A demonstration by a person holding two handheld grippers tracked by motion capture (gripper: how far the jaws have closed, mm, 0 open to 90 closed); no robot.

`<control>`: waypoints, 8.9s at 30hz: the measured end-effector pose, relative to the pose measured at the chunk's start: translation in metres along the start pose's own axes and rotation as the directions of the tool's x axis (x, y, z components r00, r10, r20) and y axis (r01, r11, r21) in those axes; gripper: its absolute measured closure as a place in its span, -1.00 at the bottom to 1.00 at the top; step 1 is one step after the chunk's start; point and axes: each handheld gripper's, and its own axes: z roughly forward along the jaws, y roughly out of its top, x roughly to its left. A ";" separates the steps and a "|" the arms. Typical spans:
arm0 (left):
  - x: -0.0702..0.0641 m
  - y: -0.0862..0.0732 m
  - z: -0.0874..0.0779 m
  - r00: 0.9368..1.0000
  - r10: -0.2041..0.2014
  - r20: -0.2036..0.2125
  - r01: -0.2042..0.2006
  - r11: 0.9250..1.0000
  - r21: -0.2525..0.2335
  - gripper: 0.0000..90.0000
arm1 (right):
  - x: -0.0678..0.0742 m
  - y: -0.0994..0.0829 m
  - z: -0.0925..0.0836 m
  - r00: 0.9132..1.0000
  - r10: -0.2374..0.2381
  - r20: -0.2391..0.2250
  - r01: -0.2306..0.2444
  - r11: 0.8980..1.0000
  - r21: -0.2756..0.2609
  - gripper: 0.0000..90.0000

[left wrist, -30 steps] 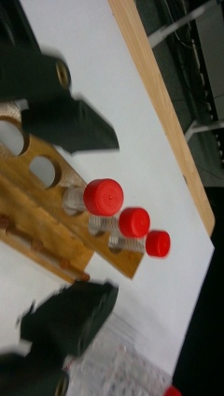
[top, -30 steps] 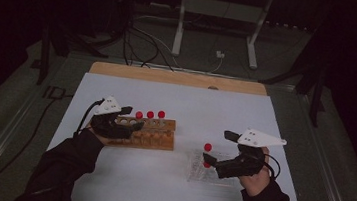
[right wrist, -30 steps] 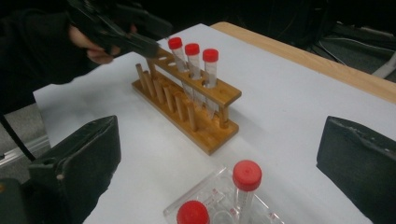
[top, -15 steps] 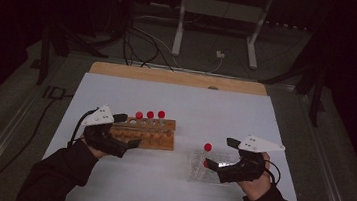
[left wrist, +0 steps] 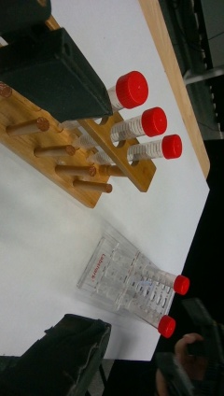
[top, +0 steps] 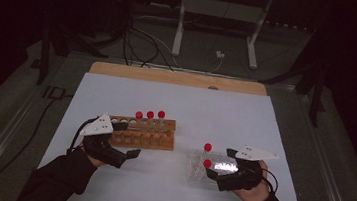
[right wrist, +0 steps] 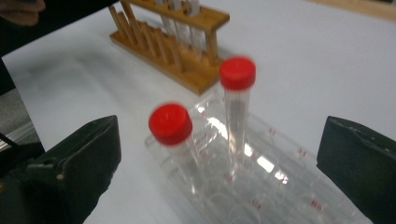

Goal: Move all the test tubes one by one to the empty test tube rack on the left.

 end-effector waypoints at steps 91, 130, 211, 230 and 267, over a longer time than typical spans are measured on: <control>-0.008 0.018 0.006 0.998 0.031 0.063 -0.033 0.999 0.022 -0.97 | 0.042 0.058 0.020 0.972 -0.224 -0.066 0.223 0.974 -0.032 0.67; -0.041 0.044 0.043 0.969 0.112 0.219 -0.115 0.993 0.003 -0.08 | 0.075 0.058 0.067 0.952 -0.258 -0.163 0.266 0.963 0.031 0.67; 0.026 0.073 -0.025 0.991 0.107 -0.078 -0.107 0.994 0.006 0.60 | 0.059 0.060 0.031 0.973 -0.190 -0.133 0.175 0.978 -0.114 -1.00; 0.053 0.054 -0.009 0.975 0.066 -0.211 -0.069 0.998 -0.005 0.60 | 0.055 0.059 0.029 0.975 -0.180 -0.131 0.163 0.979 -0.126 -1.00; 0.067 0.008 0.022 0.981 -0.004 -0.192 0.015 0.999 0.053 0.59 | 0.051 0.054 0.028 0.977 -0.166 -0.134 0.151 0.982 -0.115 -1.00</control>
